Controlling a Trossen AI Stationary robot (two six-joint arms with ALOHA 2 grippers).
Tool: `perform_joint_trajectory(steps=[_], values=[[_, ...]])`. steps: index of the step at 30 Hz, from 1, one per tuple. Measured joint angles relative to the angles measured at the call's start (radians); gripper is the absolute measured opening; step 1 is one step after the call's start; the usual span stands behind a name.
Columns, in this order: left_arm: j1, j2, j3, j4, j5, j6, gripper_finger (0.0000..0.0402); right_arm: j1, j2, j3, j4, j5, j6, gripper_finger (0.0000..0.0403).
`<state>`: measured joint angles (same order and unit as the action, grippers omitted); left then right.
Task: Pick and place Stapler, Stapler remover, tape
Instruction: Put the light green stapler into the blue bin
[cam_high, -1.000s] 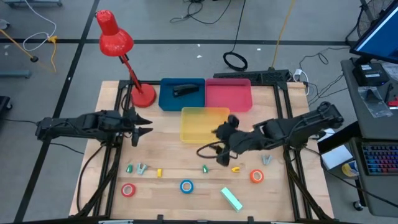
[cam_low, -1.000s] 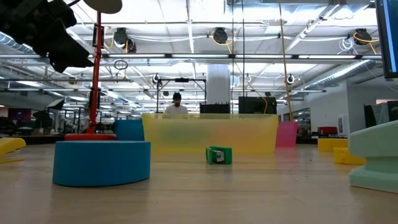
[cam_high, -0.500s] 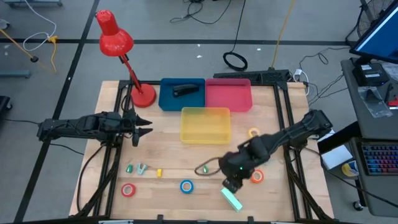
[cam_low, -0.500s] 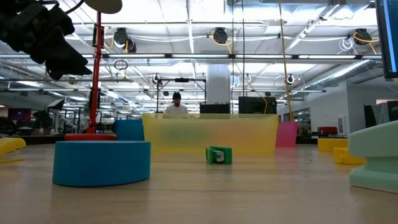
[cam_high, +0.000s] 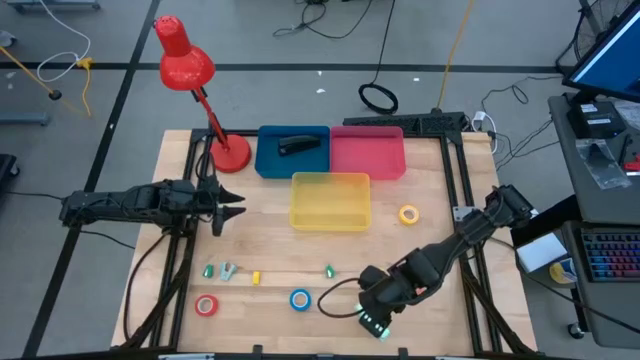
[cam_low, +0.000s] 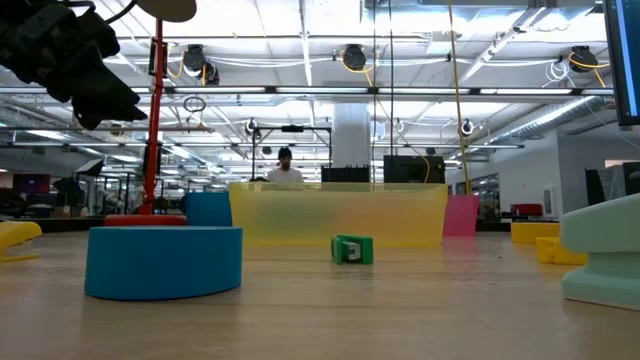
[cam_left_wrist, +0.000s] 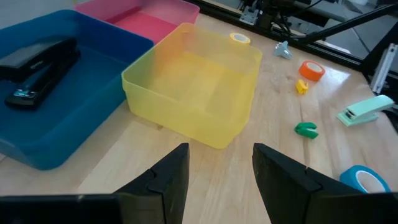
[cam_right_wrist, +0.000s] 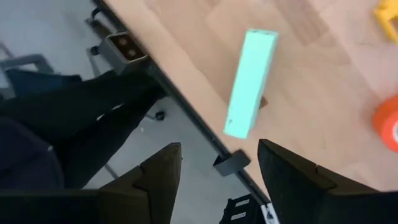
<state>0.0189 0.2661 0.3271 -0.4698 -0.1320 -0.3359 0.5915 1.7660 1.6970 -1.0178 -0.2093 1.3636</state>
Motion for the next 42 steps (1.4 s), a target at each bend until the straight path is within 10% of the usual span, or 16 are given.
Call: perform_joint_trajectory(steps=[23, 42], values=[[0.000, 0.000, 0.000, -0.006, -0.052, 0.001, 0.0175, 0.111, -0.002, -0.051, 0.101, 0.237, 0.151, 0.0225], [0.000, 0.000, 0.001, -0.009, -0.052, 0.005, 0.0175, 0.117, -0.007, -0.315, 0.347, 0.055, 0.430, 0.0238]])
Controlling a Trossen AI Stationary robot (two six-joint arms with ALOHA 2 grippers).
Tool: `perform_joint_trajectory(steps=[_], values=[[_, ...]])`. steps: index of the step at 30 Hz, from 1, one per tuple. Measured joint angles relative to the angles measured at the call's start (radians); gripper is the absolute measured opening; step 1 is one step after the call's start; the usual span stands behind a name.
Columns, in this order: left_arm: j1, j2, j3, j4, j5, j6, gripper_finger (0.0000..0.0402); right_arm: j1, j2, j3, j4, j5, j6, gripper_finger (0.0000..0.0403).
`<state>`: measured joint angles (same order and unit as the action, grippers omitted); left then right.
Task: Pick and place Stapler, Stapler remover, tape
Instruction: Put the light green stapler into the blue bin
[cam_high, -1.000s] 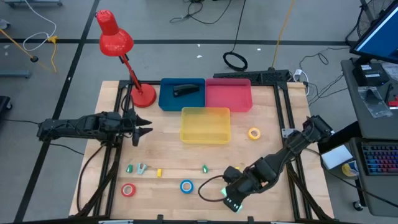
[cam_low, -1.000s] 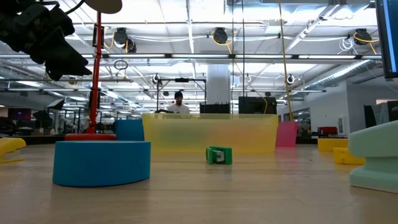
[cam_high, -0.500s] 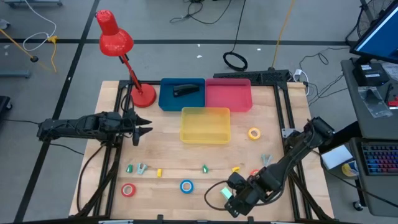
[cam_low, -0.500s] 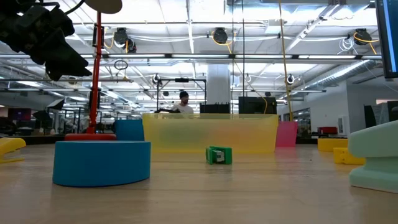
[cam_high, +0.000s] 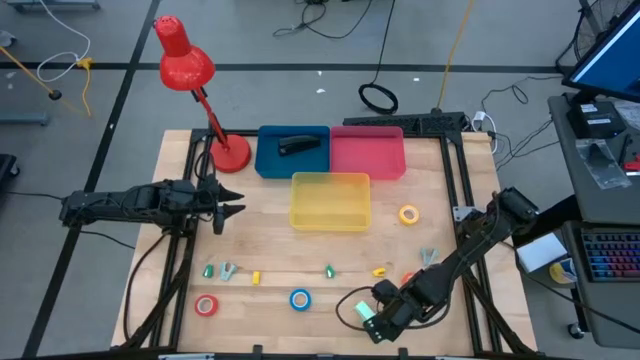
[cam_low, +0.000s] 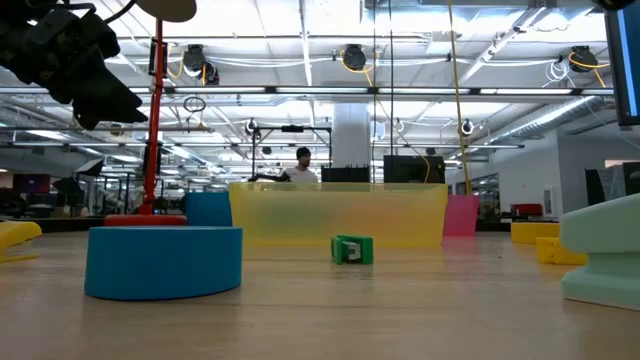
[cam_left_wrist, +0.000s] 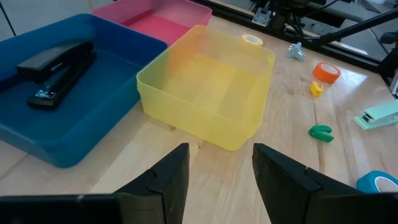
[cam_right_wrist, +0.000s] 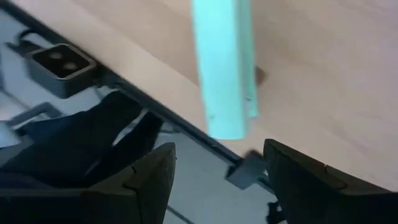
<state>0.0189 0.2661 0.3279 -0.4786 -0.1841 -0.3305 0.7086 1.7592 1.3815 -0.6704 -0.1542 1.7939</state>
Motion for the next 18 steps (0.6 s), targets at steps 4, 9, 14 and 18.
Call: perform_joint_trajectory(steps=[4, 9, 14, 18], values=[[0.000, 0.000, 0.000, 0.000, 0.000, 0.002, 0.0175, 0.000, 0.000, 0.000, 0.008, 0.030, -0.001, 0.0238], [0.000, 0.002, 0.000, -0.003, -0.001, 0.006, 0.0175, -0.006, 0.000, -0.033, 0.026, 0.048, -0.001, 0.0238], [0.000, 0.002, 0.000, -0.004, -0.001, 0.007, 0.0175, -0.012, 0.000, -0.108, 0.183, 0.049, -0.003, 0.0238], [0.000, 0.002, 0.000, -0.004, -0.008, 0.007, 0.0175, -0.015, 0.000, -0.172, 0.258, 0.049, -0.004, 0.0238]])
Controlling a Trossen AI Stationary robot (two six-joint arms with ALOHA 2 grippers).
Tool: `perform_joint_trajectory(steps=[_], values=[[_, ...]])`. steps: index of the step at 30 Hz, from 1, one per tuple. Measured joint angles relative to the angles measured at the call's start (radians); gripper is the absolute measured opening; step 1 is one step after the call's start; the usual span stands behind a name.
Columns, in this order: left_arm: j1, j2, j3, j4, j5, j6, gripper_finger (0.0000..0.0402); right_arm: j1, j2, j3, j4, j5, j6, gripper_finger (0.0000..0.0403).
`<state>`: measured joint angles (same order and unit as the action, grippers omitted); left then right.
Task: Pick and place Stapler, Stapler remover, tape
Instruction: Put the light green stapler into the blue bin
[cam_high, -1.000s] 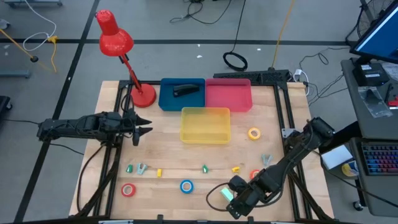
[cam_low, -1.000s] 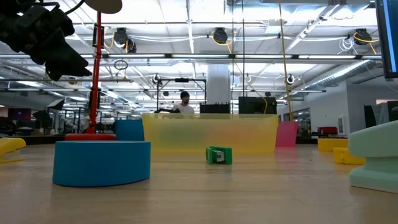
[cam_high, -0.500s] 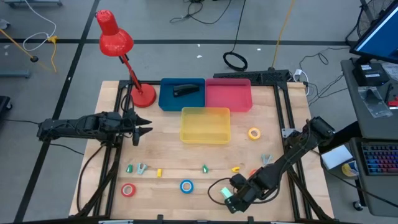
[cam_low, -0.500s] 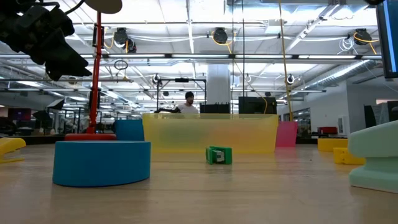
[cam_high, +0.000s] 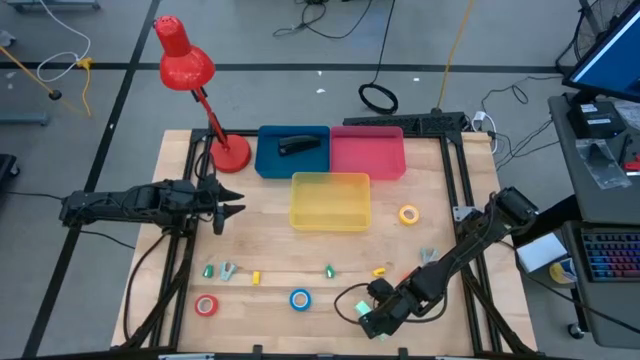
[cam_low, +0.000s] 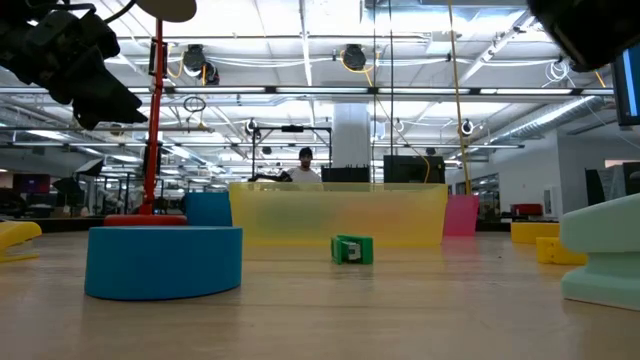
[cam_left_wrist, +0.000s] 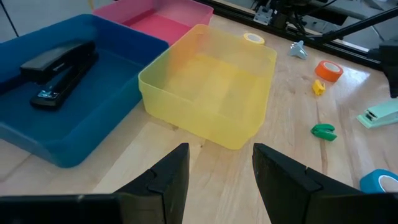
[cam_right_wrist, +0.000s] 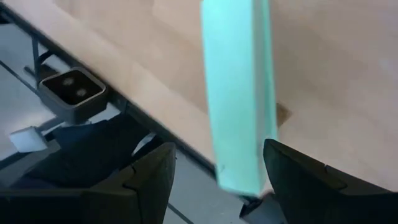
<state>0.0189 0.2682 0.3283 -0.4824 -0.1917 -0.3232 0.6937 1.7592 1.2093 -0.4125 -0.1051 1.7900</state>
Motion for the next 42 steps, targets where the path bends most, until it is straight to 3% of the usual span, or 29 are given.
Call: perform_joint_trajectory(steps=[17, 37, 42], values=[[0.000, 0.000, 0.000, 0.001, -0.047, 0.002, 0.0175, 0.001, 0.000, -0.135, 0.197, -0.004, 0.005, 0.0238], [0.000, 0.000, 0.000, 0.001, -0.049, -0.003, 0.0175, 0.026, 0.000, -0.397, 0.815, -0.004, -0.022, 0.0238], [0.000, 0.000, 0.000, 0.006, -0.056, -0.005, 0.0175, 0.028, 0.000, -0.419, 0.866, -0.004, -0.022, 0.0238]])
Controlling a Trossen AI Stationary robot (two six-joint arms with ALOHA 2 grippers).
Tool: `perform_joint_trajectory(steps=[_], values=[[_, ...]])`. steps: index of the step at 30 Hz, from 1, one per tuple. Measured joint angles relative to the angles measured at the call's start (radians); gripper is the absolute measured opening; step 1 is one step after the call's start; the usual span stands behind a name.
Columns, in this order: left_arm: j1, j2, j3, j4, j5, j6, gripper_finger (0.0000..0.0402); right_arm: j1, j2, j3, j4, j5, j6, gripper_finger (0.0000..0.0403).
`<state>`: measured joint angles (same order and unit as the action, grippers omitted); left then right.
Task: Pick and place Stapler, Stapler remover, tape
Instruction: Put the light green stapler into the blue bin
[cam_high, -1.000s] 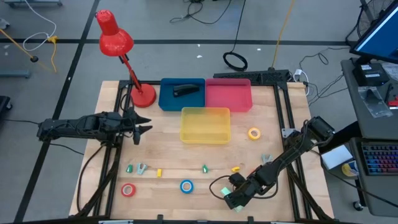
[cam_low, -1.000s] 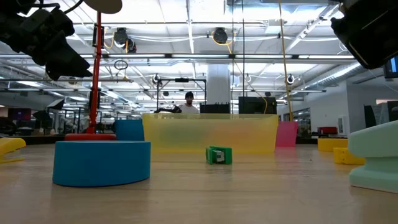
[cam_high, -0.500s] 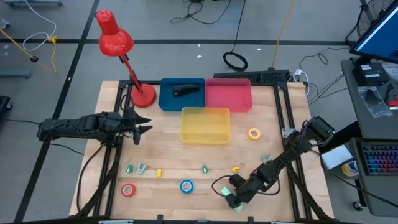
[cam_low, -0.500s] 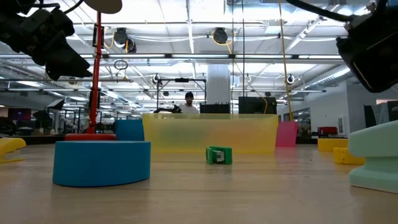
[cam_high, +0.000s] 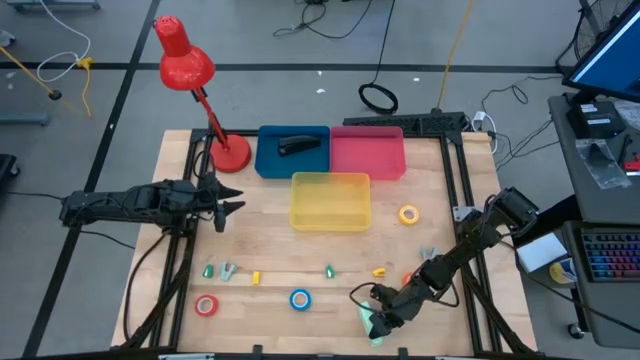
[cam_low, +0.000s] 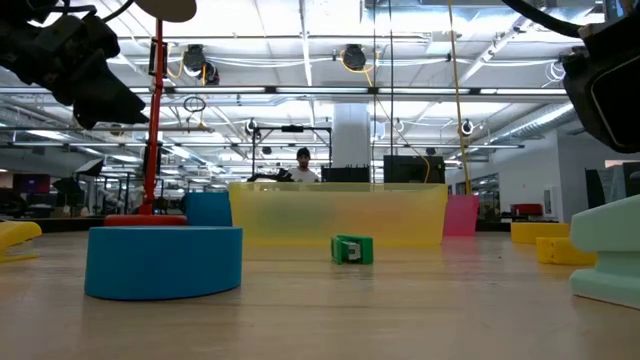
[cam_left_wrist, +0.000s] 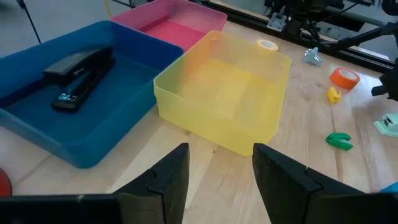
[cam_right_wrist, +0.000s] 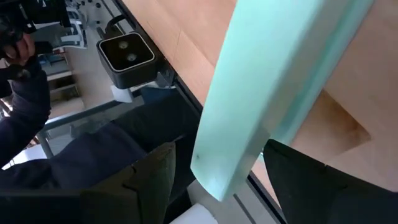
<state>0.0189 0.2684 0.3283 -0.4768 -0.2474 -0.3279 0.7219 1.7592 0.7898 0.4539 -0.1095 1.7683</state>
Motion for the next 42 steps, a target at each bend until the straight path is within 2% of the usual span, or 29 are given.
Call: perform_joint_trajectory(steps=[19, 24, 28, 42], values=[[0.000, 0.000, 0.000, 0.000, -0.024, 0.005, 0.0175, 0.000, 0.000, 0.000, -0.019, -0.001, 0.005, 0.0238], [0.000, 0.000, 0.000, -0.001, -0.024, 0.008, 0.0175, 0.000, 0.000, 0.000, -0.045, -0.053, 0.051, 0.0238], [0.000, 0.000, 0.000, -0.001, -0.024, 0.011, 0.0175, 0.000, 0.000, 0.000, -0.048, -0.056, 0.076, 0.0236], [0.000, 0.000, 0.000, 0.001, -0.025, 0.010, 0.0175, -0.002, -0.004, 0.002, -0.060, -0.057, 0.098, 0.0161]])
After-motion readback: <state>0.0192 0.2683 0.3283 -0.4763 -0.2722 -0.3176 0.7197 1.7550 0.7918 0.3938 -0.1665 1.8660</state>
